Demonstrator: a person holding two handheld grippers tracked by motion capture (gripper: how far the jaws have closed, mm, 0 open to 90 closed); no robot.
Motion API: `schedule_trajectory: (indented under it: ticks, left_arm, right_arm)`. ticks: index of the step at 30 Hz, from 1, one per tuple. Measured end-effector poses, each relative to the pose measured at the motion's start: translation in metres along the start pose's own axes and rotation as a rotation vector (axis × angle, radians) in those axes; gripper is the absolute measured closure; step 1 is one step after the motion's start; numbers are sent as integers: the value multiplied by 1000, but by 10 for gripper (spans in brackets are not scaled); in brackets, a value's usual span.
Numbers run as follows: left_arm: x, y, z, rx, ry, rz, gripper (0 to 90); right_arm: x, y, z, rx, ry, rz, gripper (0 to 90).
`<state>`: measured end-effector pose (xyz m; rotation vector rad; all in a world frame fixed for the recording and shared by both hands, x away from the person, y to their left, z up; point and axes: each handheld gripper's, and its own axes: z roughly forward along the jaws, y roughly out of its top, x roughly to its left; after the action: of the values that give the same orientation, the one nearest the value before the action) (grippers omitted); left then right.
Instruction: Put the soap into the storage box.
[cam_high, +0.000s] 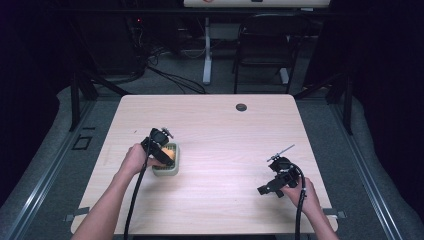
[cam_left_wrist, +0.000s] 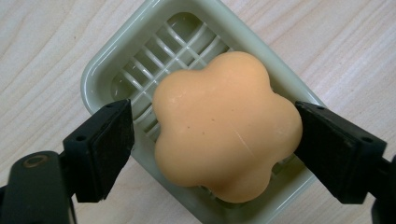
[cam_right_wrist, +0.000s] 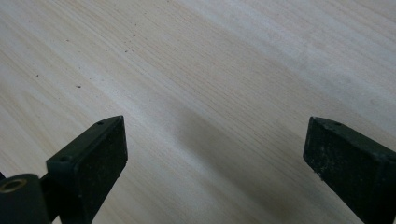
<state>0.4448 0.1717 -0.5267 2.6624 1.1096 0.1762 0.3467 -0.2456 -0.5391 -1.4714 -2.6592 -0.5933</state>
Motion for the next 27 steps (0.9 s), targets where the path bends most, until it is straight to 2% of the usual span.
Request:
schedule_trajectory:
  ticks: [2, 12, 16, 27]
  left_arm:
    - [1, -1, -1, -15, -10, -10, 84]
    - [1, -6, -14, -43, 6, -36, 23]
    - [1, -11, -25, -53, 16, -38, 3]
    - [0, -36, -57, -94, 56, -63, 1]
  right_arm:
    - [0, 0, 0, -1, 1, 0, 59]
    - [-1, -1, -1, 1, 3, 4, 59]
    - [-2, -1, -2, 9, -1, -10, 59]
    - [-2, -1, -3, 8, -3, -10, 59]
